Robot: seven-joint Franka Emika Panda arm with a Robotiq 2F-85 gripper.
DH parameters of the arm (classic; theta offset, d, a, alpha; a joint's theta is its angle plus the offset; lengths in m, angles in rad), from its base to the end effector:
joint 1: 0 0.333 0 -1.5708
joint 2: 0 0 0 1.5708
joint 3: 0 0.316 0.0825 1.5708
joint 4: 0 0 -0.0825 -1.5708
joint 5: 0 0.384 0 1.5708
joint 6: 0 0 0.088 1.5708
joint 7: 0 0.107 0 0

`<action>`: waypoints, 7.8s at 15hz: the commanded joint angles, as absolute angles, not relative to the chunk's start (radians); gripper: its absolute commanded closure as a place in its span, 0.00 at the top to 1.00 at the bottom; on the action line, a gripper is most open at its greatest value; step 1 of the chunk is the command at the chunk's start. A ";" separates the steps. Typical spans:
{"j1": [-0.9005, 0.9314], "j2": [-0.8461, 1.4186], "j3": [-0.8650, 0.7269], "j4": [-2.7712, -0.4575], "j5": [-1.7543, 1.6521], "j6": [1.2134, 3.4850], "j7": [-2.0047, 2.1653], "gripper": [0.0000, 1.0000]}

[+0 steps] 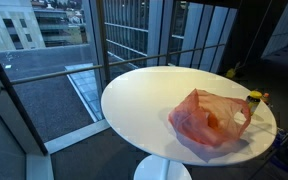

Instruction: Remove the white lotion bottle from the plastic bag

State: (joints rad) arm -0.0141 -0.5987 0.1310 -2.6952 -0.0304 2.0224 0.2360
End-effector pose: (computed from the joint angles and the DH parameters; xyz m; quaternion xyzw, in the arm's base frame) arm 0.3419 0.0359 0.4046 0.9959 -0.0649 -0.0305 0.0560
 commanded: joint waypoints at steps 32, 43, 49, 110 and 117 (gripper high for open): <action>0.103 -0.136 0.176 -2.400 -0.021 2.287 0.238 1.00; 0.115 -0.037 0.163 -2.396 0.048 2.424 0.170 1.00; 0.123 0.052 0.165 -2.388 0.120 2.468 0.099 1.00; 0.244 0.243 0.090 -2.249 -0.124 2.424 0.399 0.25; 0.235 0.161 0.123 -2.269 -0.098 2.339 0.344 0.25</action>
State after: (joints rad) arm 0.2417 0.2227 0.1065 -2.2507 -0.1172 2.3917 0.3849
